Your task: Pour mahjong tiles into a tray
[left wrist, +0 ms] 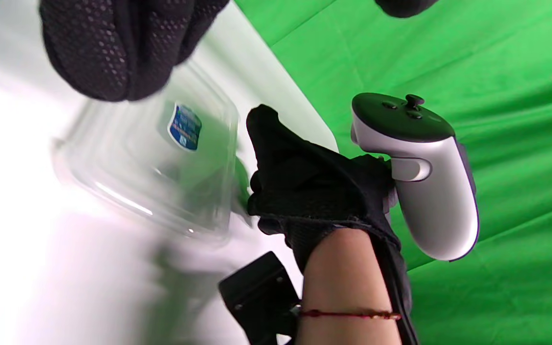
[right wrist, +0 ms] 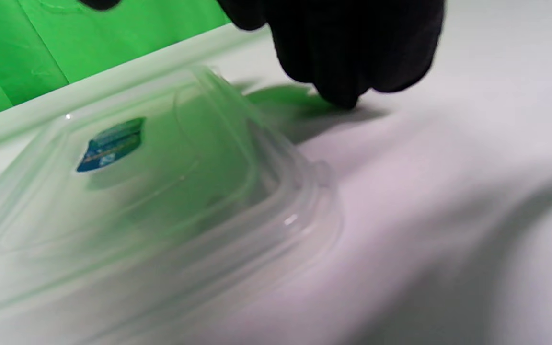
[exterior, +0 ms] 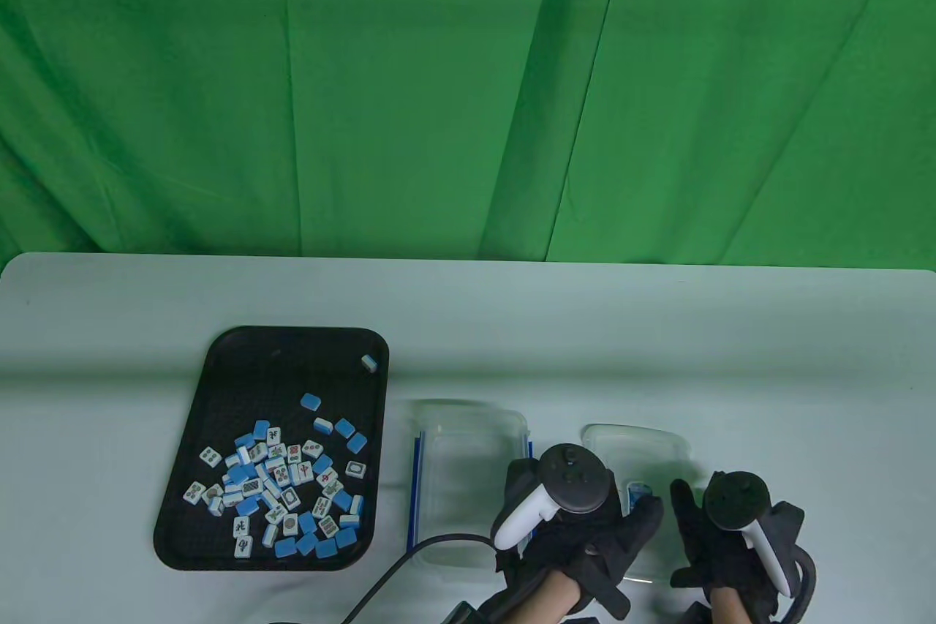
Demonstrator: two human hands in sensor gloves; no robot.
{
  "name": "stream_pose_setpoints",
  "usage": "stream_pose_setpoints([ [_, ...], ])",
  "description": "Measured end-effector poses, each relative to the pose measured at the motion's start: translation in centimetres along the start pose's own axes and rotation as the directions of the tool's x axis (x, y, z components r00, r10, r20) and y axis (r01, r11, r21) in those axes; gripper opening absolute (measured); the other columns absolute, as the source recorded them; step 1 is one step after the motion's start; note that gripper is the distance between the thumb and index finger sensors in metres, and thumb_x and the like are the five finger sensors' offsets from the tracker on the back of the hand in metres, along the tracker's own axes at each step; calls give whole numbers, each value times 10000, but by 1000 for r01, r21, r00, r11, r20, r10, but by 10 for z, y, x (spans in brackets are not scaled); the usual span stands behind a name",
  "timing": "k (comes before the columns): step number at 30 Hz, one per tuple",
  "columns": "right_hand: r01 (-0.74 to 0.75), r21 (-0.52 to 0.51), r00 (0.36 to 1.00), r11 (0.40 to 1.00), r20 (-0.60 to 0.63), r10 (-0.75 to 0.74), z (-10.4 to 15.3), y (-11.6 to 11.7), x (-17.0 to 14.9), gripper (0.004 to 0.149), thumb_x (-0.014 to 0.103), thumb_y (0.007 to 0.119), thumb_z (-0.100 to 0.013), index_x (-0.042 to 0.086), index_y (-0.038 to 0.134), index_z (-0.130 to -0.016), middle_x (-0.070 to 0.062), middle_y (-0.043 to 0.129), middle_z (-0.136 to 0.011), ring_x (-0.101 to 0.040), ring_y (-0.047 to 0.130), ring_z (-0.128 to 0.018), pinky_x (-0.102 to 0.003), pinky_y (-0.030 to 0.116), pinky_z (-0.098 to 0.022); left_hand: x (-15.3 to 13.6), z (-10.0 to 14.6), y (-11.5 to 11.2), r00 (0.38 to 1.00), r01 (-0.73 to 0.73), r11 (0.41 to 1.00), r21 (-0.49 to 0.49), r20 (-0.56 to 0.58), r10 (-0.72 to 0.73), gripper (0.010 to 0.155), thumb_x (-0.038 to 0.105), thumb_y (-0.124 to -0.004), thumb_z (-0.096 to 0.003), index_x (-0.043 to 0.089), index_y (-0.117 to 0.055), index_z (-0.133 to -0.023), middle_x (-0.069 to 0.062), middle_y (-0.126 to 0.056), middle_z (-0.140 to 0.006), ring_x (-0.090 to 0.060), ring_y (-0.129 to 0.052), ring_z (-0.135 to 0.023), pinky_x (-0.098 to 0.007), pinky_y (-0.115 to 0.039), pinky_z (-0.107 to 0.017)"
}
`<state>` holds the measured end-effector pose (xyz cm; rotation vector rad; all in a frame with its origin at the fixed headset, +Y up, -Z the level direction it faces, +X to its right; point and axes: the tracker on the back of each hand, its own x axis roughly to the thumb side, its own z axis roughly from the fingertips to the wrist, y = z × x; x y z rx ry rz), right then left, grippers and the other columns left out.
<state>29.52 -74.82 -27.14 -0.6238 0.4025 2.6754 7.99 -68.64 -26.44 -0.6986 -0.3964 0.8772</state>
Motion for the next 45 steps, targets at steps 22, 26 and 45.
stream_pose_setpoints([
  [22, 19, 39, 1000, 999, 17, -20, 0, 1, 1, 839, 632, 453, -677, 3, 306, -1213, -384, 594, -1116, -551, 721, -929, -626, 706, -677, -23, -35, -41, 992, 11, 997, -79, -125, -21, 868, 529, -383, -678, -166, -83, -1103, -565, -302, -1050, -713, -509, -973, -705, -640, -603],
  [26, 28, 52, 999, 998, 28, -29, 0, 2, 3, 838, 633, 453, -677, 3, 314, -1212, -383, 604, -1110, -546, 726, -916, -621, 715, -671, -23, -34, -42, 992, 16, 996, -87, -125, -27, 867, 533, -386, -678, -163, -96, -1108, -560, -304, -1055, -708, -510, -975, -703, -637, -606],
  [45, 25, 92, 998, 995, 60, -30, 1, 5, 8, 833, 634, 449, -679, 6, 326, -1212, -374, 627, -1098, -510, 752, -886, -593, 742, -655, -24, -34, -44, 992, 19, 994, -109, -124, -32, 860, 533, -391, -679, -152, -120, -1121, -527, -332, -1080, -669, -508, -963, -690, -640, -611],
])
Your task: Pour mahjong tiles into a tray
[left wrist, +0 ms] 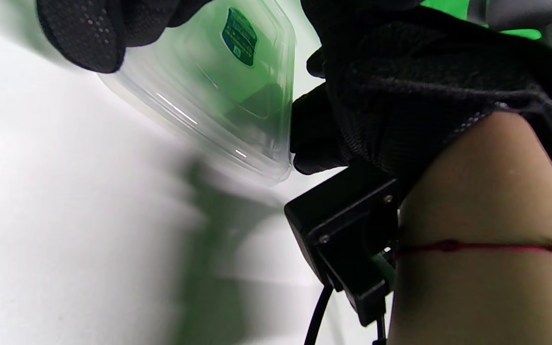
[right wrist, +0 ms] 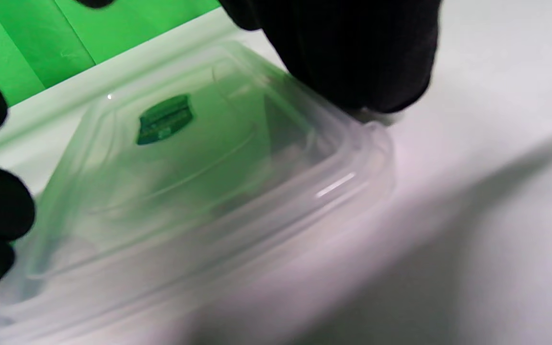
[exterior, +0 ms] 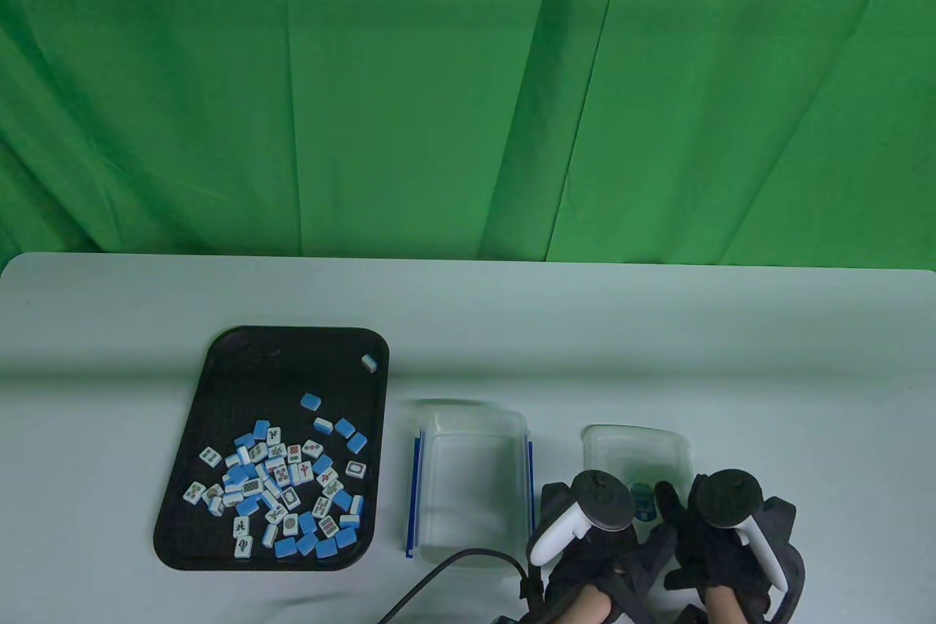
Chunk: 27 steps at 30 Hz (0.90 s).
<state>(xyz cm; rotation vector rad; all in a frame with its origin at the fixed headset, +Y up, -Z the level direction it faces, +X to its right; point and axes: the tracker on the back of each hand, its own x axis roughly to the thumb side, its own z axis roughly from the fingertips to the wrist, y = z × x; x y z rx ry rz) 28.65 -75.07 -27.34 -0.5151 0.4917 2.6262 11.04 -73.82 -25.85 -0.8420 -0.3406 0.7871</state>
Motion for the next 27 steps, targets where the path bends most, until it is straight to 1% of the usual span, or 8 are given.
stream_pose_setpoints([
  [6, 14, -4, 1000, 1000, 5, -14, 0, 0, 0, 834, 634, 450, -678, 4, 333, -1212, -380, 635, -1093, -506, 767, -863, -589, 756, -642, 0, 0, 0, 1000, -8, 1000, -11, 6, 8, 859, 535, -391, -679, -152, -128, -1123, -518, -352, -1086, -659, -509, -947, -684, -645, -612],
  [9, 37, -13, 999, 999, 4, -37, 0, -2, -1, 828, 637, 448, -677, 27, 315, -1220, -368, 639, -1108, -502, 783, -863, -587, 759, -641, -1, 0, 0, 1000, -20, 1000, -15, 7, 20, 859, 535, -390, -679, -152, -129, -1123, -517, -356, -1086, -658, -510, -942, -684, -648, -610],
  [12, 57, -19, 998, 998, -6, -57, -1, -4, -5, 828, 636, 447, -679, 27, 303, -1222, -377, 605, -1125, -496, 801, -863, -581, 762, -637, -1, 0, 0, 1000, -20, 1000, -15, 8, 20, 858, 536, -391, -678, -151, -133, -1124, -515, -365, -1086, -656, -513, -936, -682, -650, -608],
  [19, 157, 6, 987, 988, -29, -157, -6, -8, -19, 834, 632, 445, -681, 16, 287, -1219, -381, 577, -1135, -474, 818, -841, -555, 763, -627, -2, 0, 1, 1000, -21, 1000, -18, 6, 21, 857, 535, -390, -678, -152, -140, -1125, -519, -385, -1081, -657, -524, -920, -680, -659, -602],
  [24, 153, 11, 988, 988, -28, -153, -6, -9, -20, 834, 632, 445, -682, 15, 284, -1220, -366, 589, -1138, -475, 825, -829, -546, 765, -617, -4, 0, 2, 999, -30, 999, -14, 10, 30, 854, 532, -392, -679, -154, -147, -1125, -516, -397, -1078, -650, -536, -913, -675, -666, -600],
  [27, 188, 13, 982, 982, -31, -188, -6, -11, -23, 834, 630, 448, -681, 12, 287, -1218, -361, 603, -1133, -465, 834, -808, -530, 773, -602, -4, 0, 3, 1000, -25, 1000, -14, 9, 25, 857, 534, -393, -679, -156, -149, -1125, -522, -399, -1074, -658, -536, -905, -677, -668, -597],
])
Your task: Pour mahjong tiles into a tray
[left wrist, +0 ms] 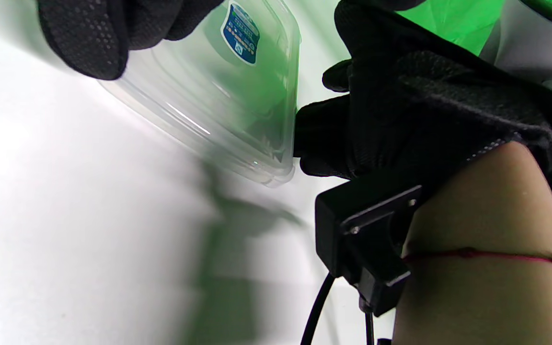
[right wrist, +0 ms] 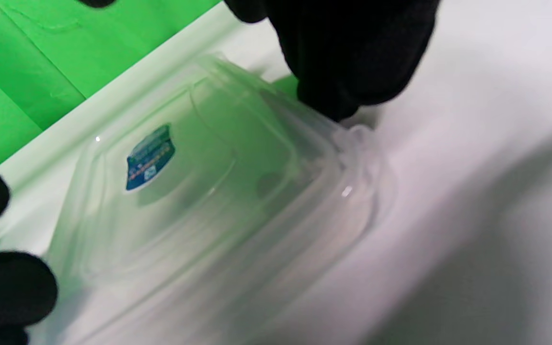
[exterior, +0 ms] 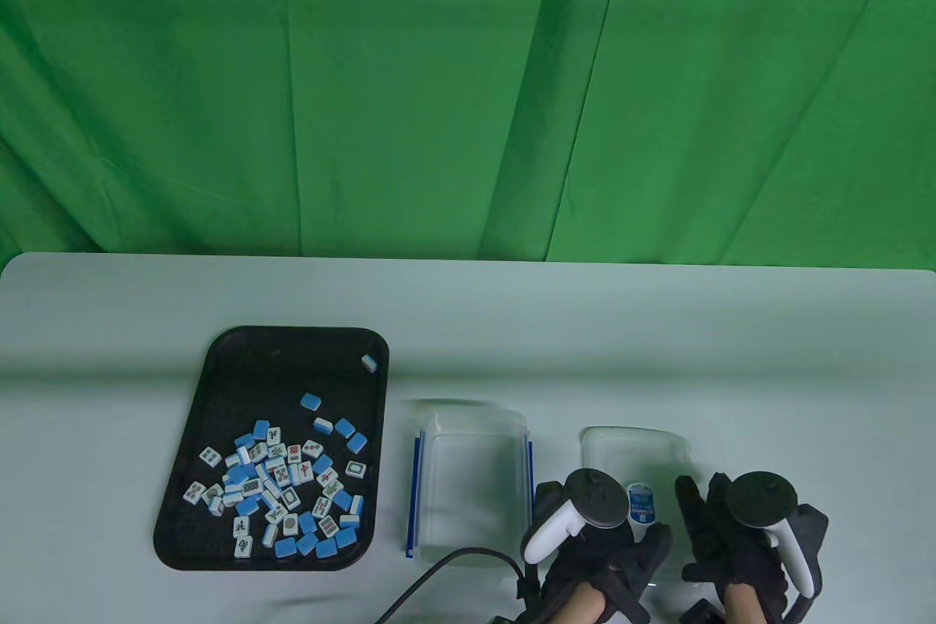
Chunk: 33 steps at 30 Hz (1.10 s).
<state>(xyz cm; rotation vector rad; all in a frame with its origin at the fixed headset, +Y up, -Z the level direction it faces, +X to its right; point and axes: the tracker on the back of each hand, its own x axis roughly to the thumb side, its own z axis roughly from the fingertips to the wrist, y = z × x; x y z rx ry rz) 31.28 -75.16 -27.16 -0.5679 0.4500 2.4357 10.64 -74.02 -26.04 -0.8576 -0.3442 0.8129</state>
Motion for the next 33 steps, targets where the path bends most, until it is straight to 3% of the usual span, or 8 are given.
stream_pose_setpoints([
  [7, 21, 6, 1000, 1000, -21, -20, -1, -4, -4, 837, 623, 462, -686, -18, 331, -1207, -266, 779, -1043, -410, 838, -760, -480, 774, -584, -1, 1, 1, 1000, 9, 1000, 7, -8, -9, 853, 534, -394, -679, -152, -163, -1130, -517, -408, -1076, -656, -544, -904, -676, -671, -593],
  [13, 42, 35, 999, 998, 6, -42, 2, -9, -3, 820, 619, 540, -690, 16, 362, -1217, -155, 774, -988, -293, 809, -732, -451, 750, -597, 1, 3, 2, 999, 34, 999, 31, -30, -33, 852, 536, -396, -679, -149, -174, -1135, -515, -415, -1079, -664, -559, -909, -678, -668, -592],
  [15, 81, 61, 996, 995, 30, -83, 3, -10, -4, 761, 603, 579, -691, 64, 448, -1213, -115, 768, -965, -265, 800, -726, -448, 748, -599, 1, 4, 2, 999, 40, 999, 33, -31, -39, 854, 538, -394, -680, -148, -173, -1136, -509, -407, -1087, -667, -557, -916, -679, -662, -596],
  [19, 135, 78, 988, 988, 70, -140, 5, -13, -5, 697, 573, 652, -688, 125, 509, -1202, -132, 723, -1022, -292, 797, -780, -477, 741, -632, 1, 4, 2, 999, 41, 999, 34, -32, -40, 853, 540, -393, -680, -144, -170, -1139, -502, -392, -1097, -665, -556, -928, -676, -656, -603],
  [22, 161, 122, 981, 979, 93, -172, 4, -11, -4, 694, 550, 683, -688, 169, 436, -1213, -206, 720, -1074, -355, 906, -786, -470, 809, -607, 0, 3, 1, 999, 32, 999, 27, -30, -31, 856, 542, -392, -680, -142, -159, -1139, -485, -373, -1111, -653, -549, -949, -673, -646, -614],
  [27, 249, 185, 951, 951, 142, -276, 3, -10, -2, 693, 430, 694, -706, 69, 353, -1189, -84, 858, -935, -242, 981, -671, -379, 868, -532, 1, 4, 1, 999, 36, 999, 35, -27, -35, 858, 545, -393, -680, -140, -154, -1139, -476, -378, -1120, -650, -560, -961, -670, -642, -617],
  [33, 315, 90, 913, 945, 244, -328, 22, -25, 6, 667, 401, 686, -707, 59, 365, -1181, -67, 864, -902, -216, 979, -625, -355, 868, -509, 3, 12, 17, 998, -21, 995, 96, 64, 14, 844, 539, -410, -679, -125, -175, -1145, -437, -427, -1134, -626, -595, -976, -648, -647, -624],
])
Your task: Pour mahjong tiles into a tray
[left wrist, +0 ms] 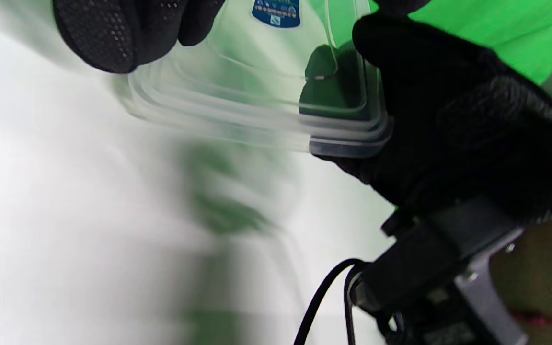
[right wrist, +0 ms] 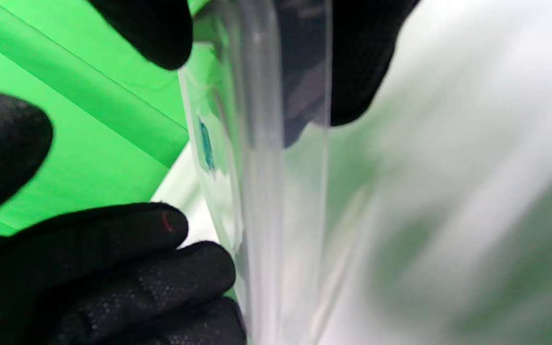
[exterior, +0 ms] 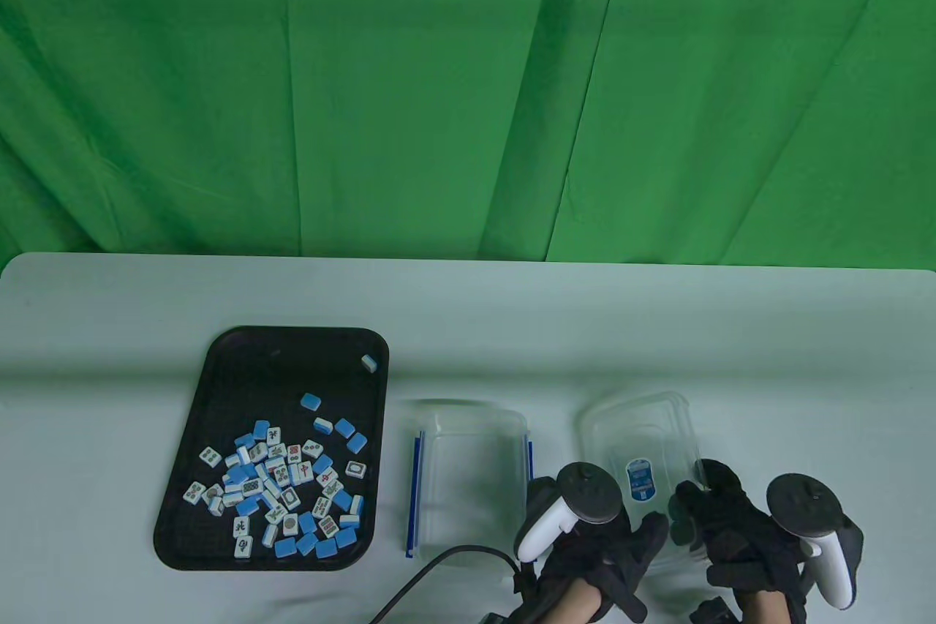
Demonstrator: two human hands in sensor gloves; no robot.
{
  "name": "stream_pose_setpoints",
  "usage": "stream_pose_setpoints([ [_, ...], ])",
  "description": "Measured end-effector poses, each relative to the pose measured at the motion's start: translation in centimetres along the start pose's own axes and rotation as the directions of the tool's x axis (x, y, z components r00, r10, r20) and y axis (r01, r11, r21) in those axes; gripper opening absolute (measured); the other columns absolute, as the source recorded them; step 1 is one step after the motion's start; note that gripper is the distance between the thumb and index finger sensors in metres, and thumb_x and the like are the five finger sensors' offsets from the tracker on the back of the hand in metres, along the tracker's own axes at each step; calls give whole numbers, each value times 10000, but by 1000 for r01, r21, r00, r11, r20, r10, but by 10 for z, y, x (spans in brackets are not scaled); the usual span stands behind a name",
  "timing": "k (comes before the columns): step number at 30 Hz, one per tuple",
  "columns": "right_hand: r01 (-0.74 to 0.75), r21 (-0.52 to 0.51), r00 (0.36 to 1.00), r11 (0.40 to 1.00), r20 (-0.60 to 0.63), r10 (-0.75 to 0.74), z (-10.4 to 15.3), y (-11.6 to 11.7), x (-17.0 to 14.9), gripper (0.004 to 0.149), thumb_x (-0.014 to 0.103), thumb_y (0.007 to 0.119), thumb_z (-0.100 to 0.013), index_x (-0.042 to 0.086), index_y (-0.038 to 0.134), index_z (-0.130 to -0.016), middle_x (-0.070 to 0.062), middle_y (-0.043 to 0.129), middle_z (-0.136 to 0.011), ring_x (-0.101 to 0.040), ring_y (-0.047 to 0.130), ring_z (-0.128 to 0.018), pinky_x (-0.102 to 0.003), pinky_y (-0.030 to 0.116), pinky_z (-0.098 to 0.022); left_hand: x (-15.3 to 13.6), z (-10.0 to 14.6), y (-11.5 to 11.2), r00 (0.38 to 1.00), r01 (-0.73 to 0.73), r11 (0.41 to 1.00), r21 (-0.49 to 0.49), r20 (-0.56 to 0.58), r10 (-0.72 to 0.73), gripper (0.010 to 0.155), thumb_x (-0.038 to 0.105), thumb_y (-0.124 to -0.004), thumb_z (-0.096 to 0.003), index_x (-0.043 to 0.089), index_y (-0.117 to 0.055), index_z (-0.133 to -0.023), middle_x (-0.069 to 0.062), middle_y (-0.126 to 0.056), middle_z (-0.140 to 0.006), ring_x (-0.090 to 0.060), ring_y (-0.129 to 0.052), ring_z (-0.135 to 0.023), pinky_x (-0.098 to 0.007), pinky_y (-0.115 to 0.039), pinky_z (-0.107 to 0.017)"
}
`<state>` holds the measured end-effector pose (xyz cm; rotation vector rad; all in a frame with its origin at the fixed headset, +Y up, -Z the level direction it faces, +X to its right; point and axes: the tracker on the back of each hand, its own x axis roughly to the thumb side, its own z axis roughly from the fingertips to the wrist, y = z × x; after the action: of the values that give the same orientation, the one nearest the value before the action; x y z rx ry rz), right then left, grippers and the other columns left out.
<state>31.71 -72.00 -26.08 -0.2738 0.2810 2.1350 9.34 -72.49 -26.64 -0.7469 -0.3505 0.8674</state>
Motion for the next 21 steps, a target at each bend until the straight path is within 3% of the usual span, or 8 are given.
stream_pose_setpoints([
  [4, 55, -83, 992, 995, 122, -45, 14, -7, 18, 666, 397, 681, -705, 43, 372, -1178, -75, 868, -892, -220, 982, -612, -357, 869, -499, 8, 19, 24, 998, -7, 996, 91, 70, 0, 831, 532, -430, -676, -114, -214, -1153, -425, -467, -1129, -614, -633, -964, -633, -666, -616],
  [8, 93, -106, 963, 990, 263, -62, 32, -10, 50, 663, 395, 671, -708, 41, 365, -1178, -81, 860, -902, -229, 977, -622, -366, 864, -507, 13, 49, 58, 969, -16, 971, 238, 242, -43, 798, 514, -461, -670, -92, -293, -1160, -400, -546, -1112, -584, -698, -940, -608, -697, -600],
  [13, 79, -138, 914, 987, 405, -16, 56, -5, 101, 653, 399, 666, -706, 44, 381, -1175, -79, 859, -907, -230, 977, -626, -366, 862, -514, -3, 95, 109, 963, 63, 892, 448, 206, -171, 789, 514, -474, -667, -85, -339, -1161, -395, -591, -1099, -579, -738, -916, -603, -715, -583],
  [17, 125, -81, 876, 989, 476, -72, 62, 11, 134, 654, 401, 655, -708, 44, 369, -1175, -79, 852, -914, -230, 973, -635, -368, 860, -520, -28, 115, 133, 976, 79, 888, 452, 146, -161, 798, 523, -467, -669, -94, -349, -1161, -406, -610, -1086, -581, -761, -898, -599, -729, -570],
  [21, 155, -13, 857, 988, 500, -128, 59, 34, 161, 652, 396, 644, -710, 34, 361, -1172, -83, 843, -924, -231, 970, -646, -370, 857, -529, -56, 126, 148, 958, -148, 900, 410, 284, 28, 771, 515, -482, -670, -84, -429, -1151, -362, -734, -1030, -518, -873, -825, -553, -783, -530],
])
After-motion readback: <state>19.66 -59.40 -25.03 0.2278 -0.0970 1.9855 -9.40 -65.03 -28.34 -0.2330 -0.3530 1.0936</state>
